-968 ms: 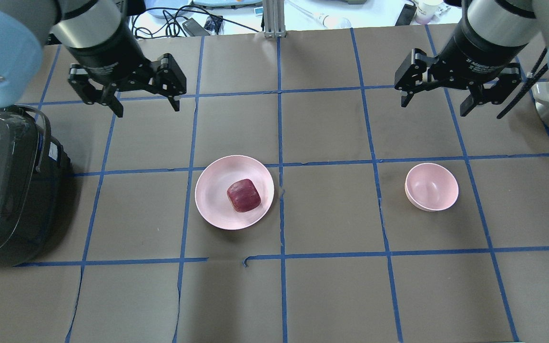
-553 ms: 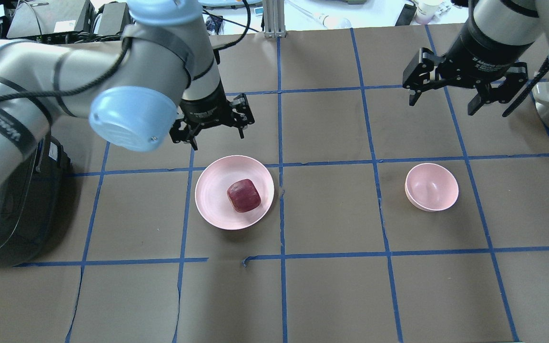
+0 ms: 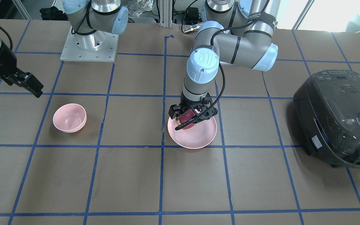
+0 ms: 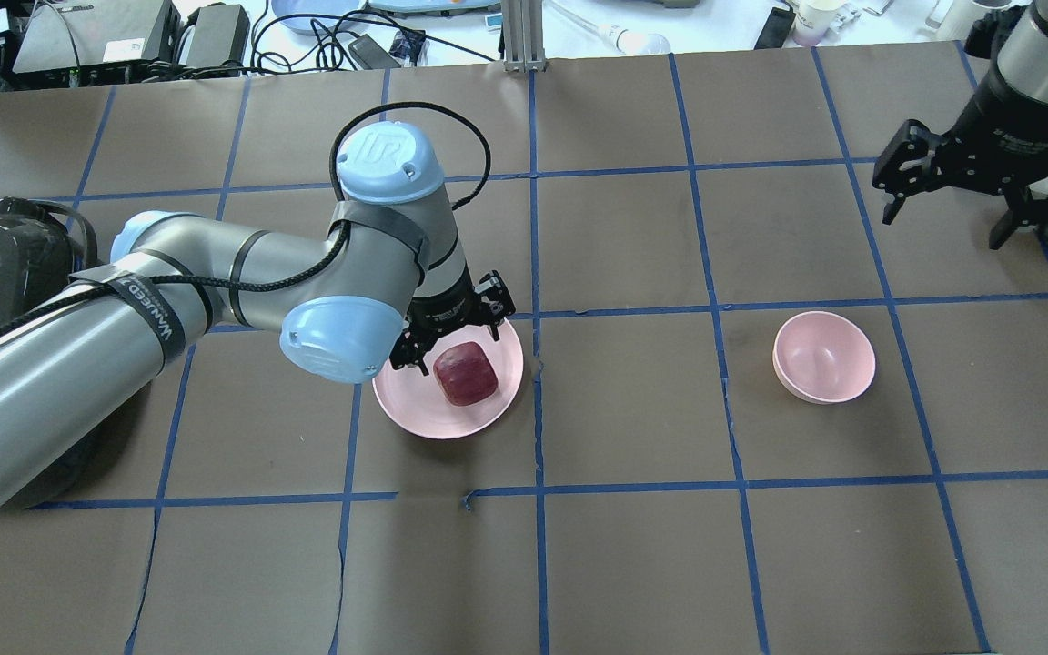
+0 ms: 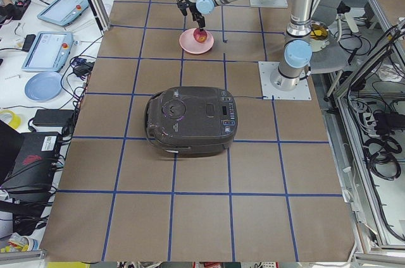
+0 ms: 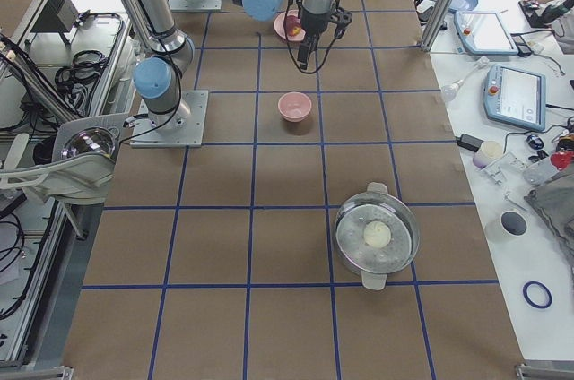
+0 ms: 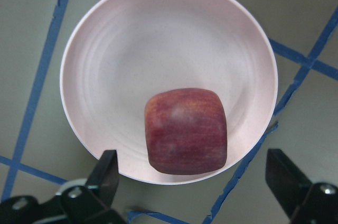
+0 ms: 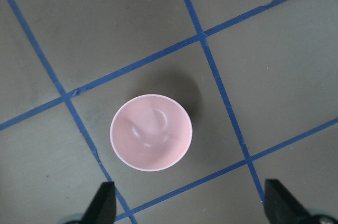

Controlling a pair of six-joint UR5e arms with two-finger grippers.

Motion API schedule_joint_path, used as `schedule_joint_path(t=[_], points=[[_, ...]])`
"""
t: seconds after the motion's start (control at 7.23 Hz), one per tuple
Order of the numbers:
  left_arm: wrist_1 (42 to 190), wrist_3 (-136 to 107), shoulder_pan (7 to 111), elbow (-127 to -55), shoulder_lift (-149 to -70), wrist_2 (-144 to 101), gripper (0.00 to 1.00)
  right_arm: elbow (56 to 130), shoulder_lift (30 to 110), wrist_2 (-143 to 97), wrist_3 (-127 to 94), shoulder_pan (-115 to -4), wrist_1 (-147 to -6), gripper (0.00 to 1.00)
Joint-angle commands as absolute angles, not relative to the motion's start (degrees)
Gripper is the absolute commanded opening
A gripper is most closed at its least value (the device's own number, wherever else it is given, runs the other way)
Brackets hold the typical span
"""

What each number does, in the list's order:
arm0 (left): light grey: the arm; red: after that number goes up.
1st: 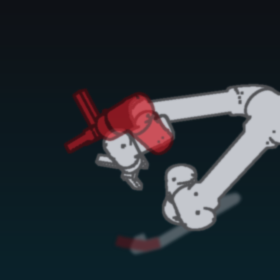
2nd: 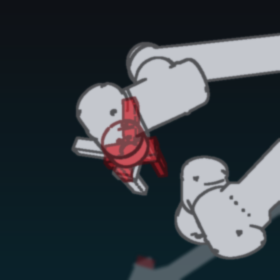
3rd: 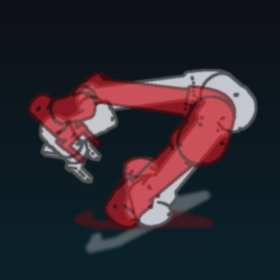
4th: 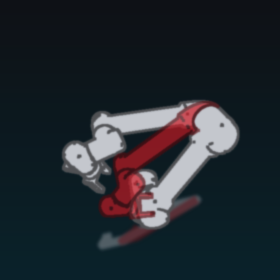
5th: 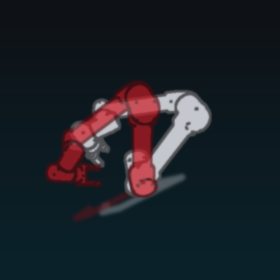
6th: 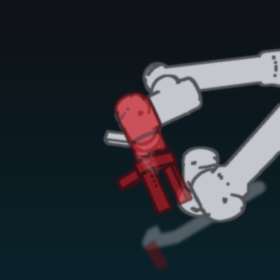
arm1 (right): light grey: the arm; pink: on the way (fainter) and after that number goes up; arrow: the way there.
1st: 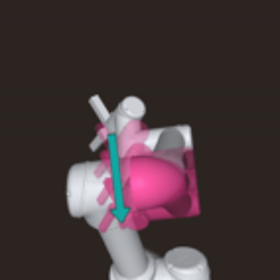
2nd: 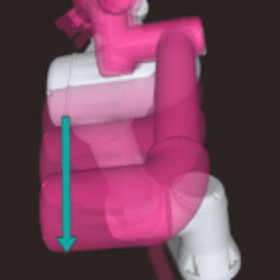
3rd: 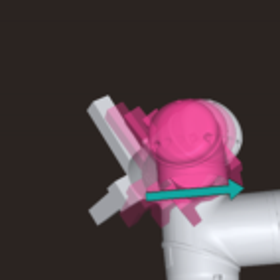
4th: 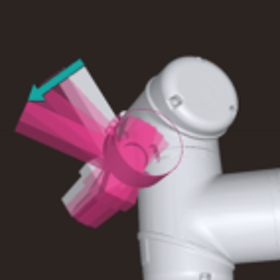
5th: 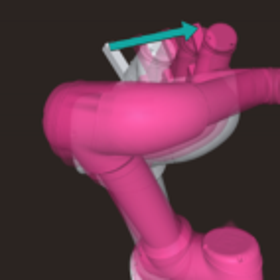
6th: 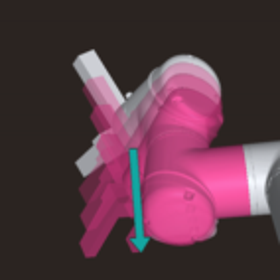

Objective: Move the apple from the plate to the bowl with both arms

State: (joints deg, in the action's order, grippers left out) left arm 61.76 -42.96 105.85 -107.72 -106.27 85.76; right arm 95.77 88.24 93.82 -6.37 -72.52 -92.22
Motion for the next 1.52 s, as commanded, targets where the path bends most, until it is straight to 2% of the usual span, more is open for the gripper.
schedule_joint_path(t=[0.0,0.14,0.28,0.41,0.55,0.69,0.83,0.97,1.38], points=[[60.29,-42.02,105.82,-108.98,-108.80,85.51,1.00,98.94,85.44,94.13,0.50,-67.16,-93.24,1.00],[58.81,-41.92,105.82,-109.07,-110.03,85.52,1.00,101.75,83.34,93.43,0.44,-66.10,-95.95,1.00],[57.49,-41.84,105.91,-109.07,-110.82,85.52,0.96,105.00,81.15,93.60,0.79,-66.01,-105.29,1.00],[56.52,-41.75,105.91,-108.90,-111.18,85.52,0.69,108.60,80.43,93.43,3.66,-66.01,-108.08,1.00],[56.51,-41.66,105.91,-108.81,-111.09,85.52,0.33,111.24,80.25,93.34,8.13,-66.09,-108.45,1.00],[56.17,-39.75,105.82,-108.55,-110.75,85.60,0.04,111.97,80.16,92.90,10.09,-66.27,-108.02,1.00],[56.08,-37.90,105.82,-108.28,-110.13,85.61,0.00,112.58,79.55,90.90,13.33,-66.27,-108.02,1.00],[56.07,-36.05,105.65,-106.98,-109.34,85.61,0.00,113.54,78.06,88.27,16.84,-66.27,-108.19,1.00],[61.94,-23.43,104.60,-98.12,-109.25,85.96,0.00,114.87,74.63,87.63,17.14,-66.27,-111.53,1.00]])
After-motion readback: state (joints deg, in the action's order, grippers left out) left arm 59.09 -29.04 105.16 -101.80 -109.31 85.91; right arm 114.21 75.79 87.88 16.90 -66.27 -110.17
